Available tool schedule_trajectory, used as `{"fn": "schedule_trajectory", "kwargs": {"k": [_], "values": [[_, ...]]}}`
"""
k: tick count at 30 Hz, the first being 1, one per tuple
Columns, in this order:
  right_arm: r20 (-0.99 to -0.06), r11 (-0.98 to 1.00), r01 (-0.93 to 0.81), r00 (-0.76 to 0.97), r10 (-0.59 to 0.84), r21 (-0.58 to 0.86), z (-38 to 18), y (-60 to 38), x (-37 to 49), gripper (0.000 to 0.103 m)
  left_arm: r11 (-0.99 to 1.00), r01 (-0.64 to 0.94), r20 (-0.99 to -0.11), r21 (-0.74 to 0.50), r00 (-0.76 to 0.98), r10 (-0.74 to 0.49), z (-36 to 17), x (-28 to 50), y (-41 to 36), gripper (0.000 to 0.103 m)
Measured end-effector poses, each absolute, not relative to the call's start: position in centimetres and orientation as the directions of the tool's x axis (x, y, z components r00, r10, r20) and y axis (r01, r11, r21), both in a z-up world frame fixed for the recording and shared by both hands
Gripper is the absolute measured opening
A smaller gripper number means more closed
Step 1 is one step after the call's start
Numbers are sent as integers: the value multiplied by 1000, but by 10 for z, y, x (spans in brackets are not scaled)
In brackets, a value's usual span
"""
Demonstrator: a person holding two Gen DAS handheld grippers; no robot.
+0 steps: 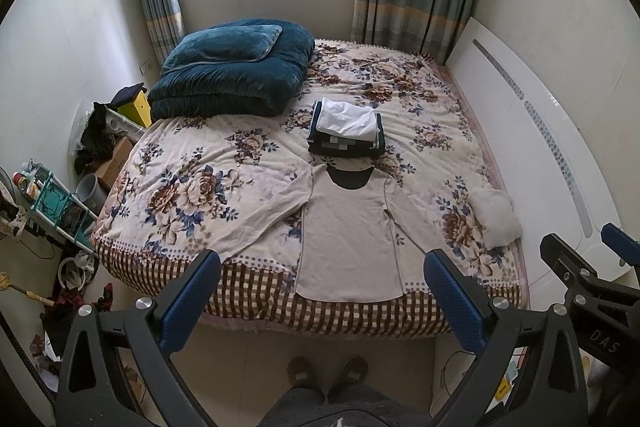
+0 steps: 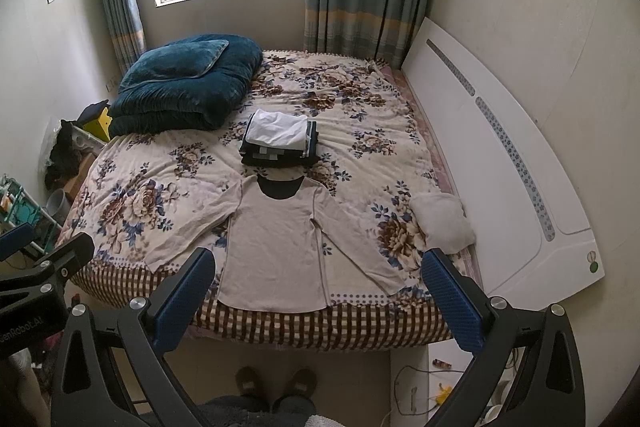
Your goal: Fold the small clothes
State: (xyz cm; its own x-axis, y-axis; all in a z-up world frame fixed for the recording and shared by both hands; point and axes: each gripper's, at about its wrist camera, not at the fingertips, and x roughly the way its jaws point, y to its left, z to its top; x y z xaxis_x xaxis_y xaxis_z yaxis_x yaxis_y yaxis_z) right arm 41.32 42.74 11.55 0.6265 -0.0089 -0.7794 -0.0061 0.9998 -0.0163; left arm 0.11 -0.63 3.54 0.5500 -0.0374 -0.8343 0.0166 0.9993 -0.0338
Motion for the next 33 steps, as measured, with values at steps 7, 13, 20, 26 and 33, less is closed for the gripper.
{"fn": "schedule_trajectory", "kwargs": {"k": [7,13,20,26,33], "values": [[-779,1000,-6,627,-9,-16,116,428,414,103,999,17,-833,-35,552,-39,34,-1,-6,103],[-778,1000,-6,629,-7,-14,114,429,411,103,999,17,-832,-35,554,-39,34,-2,-5,103],[-782,1000,-3,623,-3,-6,118,432,417,103,1000,16,-827,-26,561,-30,34,-3,-6,103],[-811,994,104,584,-45,20,81,419,454,103,999,-13,-797,46,602,44,11,34,-8,103],[-887,924,381,438,-149,33,-53,345,508,103,989,29,-808,142,581,99,-96,107,-14,103]]}}
